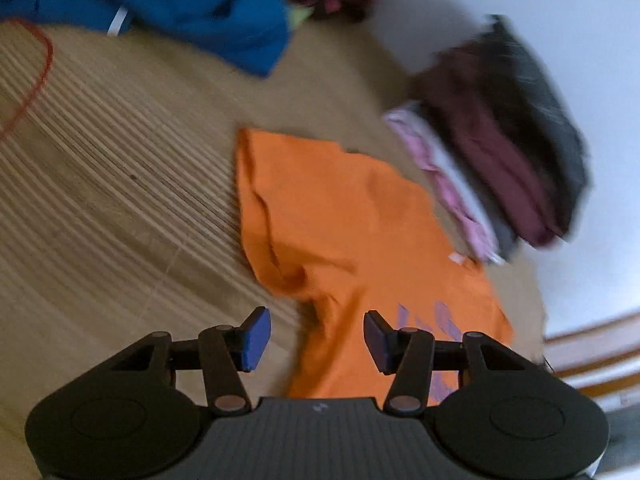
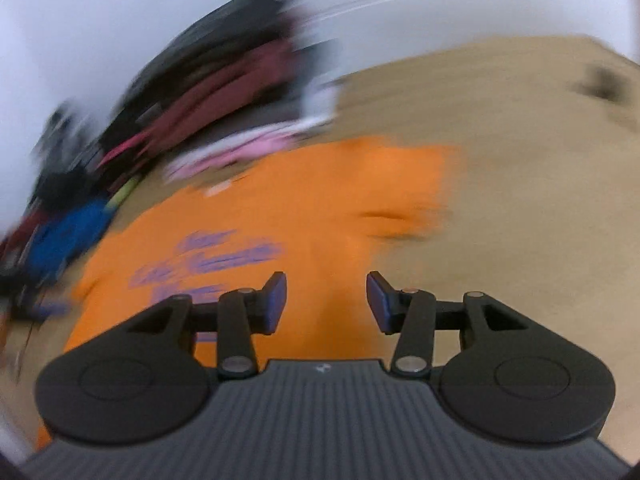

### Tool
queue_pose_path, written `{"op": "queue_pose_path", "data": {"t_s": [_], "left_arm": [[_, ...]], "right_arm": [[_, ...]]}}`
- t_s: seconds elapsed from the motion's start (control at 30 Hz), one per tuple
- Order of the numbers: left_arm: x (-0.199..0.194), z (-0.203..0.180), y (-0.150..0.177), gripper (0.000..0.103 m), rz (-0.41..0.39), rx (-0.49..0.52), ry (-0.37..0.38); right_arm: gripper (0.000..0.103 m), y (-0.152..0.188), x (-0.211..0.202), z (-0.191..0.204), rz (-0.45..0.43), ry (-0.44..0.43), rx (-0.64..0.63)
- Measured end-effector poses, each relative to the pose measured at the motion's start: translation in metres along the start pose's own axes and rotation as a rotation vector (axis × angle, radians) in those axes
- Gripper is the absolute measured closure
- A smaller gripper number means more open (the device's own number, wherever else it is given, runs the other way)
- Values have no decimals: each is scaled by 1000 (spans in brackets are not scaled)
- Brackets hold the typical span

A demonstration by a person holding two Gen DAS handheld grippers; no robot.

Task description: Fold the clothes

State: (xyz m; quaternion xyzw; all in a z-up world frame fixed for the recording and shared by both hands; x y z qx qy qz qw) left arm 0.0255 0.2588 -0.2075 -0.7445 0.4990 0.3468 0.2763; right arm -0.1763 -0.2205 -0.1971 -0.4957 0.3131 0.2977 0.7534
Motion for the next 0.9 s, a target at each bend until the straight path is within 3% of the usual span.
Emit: {"op": "queue_pose_path", "data": {"t_s": [0.03, 0.07, 0.13, 0.2, 0.47, 0.53, 0.6, 0.67, 0.73, 0.8, 0.87, 0.9], "left_arm": [[5, 3, -6, 63, 11, -10, -25], [6, 9, -11, 93, 11, -19, -43], [12, 13, -17, 96, -2, -15, -59], [12, 14, -17, 97, -24, 10, -57], [8, 39, -14, 96, -28, -81, 20], [7, 41, -16, 92, -16, -91, 41], [4, 43, -19, 79, 8, -107, 72], [2, 43, -26, 57, 17, -106, 104], [-1, 43, -36, 50, -5, -105, 102], [-1, 44, -50, 58, -28, -101, 75], [3, 45, -61, 96, -20, -87, 45], [4, 45, -65, 97, -18, -78, 43]], "right_arm": [[57, -9, 13, 22, 20, -13, -88], [57, -18, 25, 44, 39, -27, -176], [57, -35, 47, 84, 61, -48, -315], [57, -44, 60, 109, 66, -63, -364], [56, -35, 119, 188, 194, -107, -424], [56, -32, 127, 206, 200, -115, -460], [57, -29, 134, 225, 207, -123, -496], [57, -26, 141, 243, 213, -131, -534], [57, -22, 148, 261, 218, -130, -599], [56, -16, 153, 275, 217, -125, -663], [56, -11, 157, 287, 210, -115, -722], [56, -8, 158, 291, 204, -109, -749]]}}
Point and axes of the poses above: each gripper's, at about its wrist camera, not at the fingertips, and x roughly the way its jaws point, z to its left, y to its underside, the point moved 4 cm from there along x, roughly the way its jaws point, and after that the axes turned 15 degrees about z, right-handed, at the moved point
